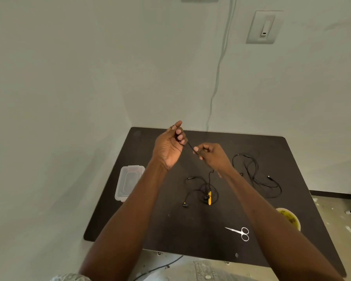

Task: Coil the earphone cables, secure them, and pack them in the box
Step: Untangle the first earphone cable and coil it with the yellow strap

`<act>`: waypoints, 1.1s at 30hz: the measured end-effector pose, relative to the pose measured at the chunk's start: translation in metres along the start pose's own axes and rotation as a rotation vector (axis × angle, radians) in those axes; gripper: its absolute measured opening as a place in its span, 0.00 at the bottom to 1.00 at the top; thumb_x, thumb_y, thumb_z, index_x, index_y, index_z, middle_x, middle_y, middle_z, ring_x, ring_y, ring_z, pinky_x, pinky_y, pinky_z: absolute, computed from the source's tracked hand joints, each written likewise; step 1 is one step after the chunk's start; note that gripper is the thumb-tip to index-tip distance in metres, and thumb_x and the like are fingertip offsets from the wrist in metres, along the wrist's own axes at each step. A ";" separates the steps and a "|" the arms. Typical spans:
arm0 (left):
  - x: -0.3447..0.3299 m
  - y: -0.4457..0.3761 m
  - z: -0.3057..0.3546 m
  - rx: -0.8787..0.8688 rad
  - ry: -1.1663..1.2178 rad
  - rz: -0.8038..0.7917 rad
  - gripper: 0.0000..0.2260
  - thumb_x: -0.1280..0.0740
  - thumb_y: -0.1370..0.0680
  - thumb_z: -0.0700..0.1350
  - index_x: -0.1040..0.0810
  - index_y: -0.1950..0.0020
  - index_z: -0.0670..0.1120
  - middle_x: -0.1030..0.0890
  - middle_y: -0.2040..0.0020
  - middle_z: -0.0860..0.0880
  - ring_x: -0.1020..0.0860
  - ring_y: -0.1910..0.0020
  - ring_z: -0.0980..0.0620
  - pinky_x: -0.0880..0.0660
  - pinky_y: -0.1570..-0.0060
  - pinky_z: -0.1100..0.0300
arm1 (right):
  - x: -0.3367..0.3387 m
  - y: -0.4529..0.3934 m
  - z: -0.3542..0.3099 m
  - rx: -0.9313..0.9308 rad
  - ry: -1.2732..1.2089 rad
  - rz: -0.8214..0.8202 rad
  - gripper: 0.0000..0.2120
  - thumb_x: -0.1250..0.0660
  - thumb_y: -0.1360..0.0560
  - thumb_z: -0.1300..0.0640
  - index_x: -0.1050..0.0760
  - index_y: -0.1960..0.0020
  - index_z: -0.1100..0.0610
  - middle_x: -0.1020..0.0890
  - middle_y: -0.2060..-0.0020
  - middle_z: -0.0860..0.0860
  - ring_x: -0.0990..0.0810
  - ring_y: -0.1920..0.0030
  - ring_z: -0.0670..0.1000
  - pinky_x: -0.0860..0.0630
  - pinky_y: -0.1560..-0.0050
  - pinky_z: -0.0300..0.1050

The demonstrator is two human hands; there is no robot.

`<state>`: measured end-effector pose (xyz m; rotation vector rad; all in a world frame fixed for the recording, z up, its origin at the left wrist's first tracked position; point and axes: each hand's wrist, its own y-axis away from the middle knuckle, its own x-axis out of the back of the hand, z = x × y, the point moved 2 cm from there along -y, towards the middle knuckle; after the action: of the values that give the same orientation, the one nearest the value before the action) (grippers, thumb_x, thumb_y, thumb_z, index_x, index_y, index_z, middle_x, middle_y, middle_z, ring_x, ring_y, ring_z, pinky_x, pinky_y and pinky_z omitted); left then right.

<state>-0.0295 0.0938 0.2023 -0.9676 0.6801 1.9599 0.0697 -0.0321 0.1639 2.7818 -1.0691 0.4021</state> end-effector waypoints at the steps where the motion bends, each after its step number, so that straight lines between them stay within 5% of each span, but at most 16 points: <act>1: 0.000 -0.002 0.000 -0.023 0.019 0.026 0.09 0.44 0.19 0.35 0.26 0.45 0.38 0.26 0.66 0.49 0.29 0.70 0.55 0.30 0.68 0.62 | -0.004 0.002 -0.001 0.014 0.022 -0.014 0.12 0.33 0.21 0.53 0.19 0.57 0.61 0.26 0.72 0.49 0.34 0.73 0.44 0.38 0.71 0.34; 5: 0.004 -0.008 0.000 -0.108 0.059 0.124 0.08 0.44 0.18 0.34 0.26 0.45 0.38 0.24 0.65 0.48 0.25 0.68 0.54 0.25 0.64 0.61 | -0.019 0.010 -0.008 0.027 0.090 -0.112 0.12 0.34 0.21 0.53 0.18 0.57 0.60 0.26 0.72 0.48 0.32 0.71 0.42 0.36 0.67 0.35; 9: 0.010 -0.010 0.001 -0.138 -0.123 0.172 0.09 0.44 0.18 0.34 0.25 0.44 0.39 0.25 0.66 0.48 0.27 0.68 0.54 0.28 0.65 0.62 | -0.019 0.015 -0.024 0.000 0.023 -0.186 0.13 0.34 0.21 0.52 0.18 0.56 0.60 0.27 0.73 0.48 0.36 0.74 0.43 0.39 0.73 0.33; 16: 0.008 -0.004 0.000 -0.103 -0.785 -0.034 0.09 0.44 0.17 0.39 0.24 0.45 0.42 0.24 0.64 0.49 0.27 0.66 0.53 0.28 0.62 0.60 | 0.002 0.012 -0.044 -0.086 -0.175 -0.266 0.10 0.34 0.22 0.58 0.20 0.53 0.64 0.30 0.72 0.51 0.42 0.76 0.45 0.48 0.76 0.37; 20: 0.008 -0.006 -0.002 -0.048 -0.965 -0.096 0.09 0.44 0.17 0.38 0.24 0.46 0.40 0.24 0.65 0.47 0.28 0.70 0.54 0.31 0.68 0.62 | 0.014 0.006 -0.054 -0.074 -0.204 -0.257 0.07 0.35 0.22 0.63 0.21 0.52 0.66 0.28 0.69 0.53 0.40 0.77 0.44 0.46 0.76 0.36; 33: -0.003 0.002 -0.019 0.214 -0.754 -0.146 0.13 0.45 0.17 0.44 0.25 0.55 0.42 0.32 0.70 0.49 0.37 0.74 0.54 0.41 0.71 0.61 | 0.021 -0.020 -0.045 0.020 -0.077 0.008 0.07 0.33 0.22 0.57 0.21 0.56 0.60 0.26 0.70 0.52 0.34 0.75 0.43 0.36 0.74 0.33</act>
<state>-0.0233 0.0773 0.1948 -0.1041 0.3547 1.8782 0.0896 -0.0213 0.2123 2.8330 -1.0992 0.3100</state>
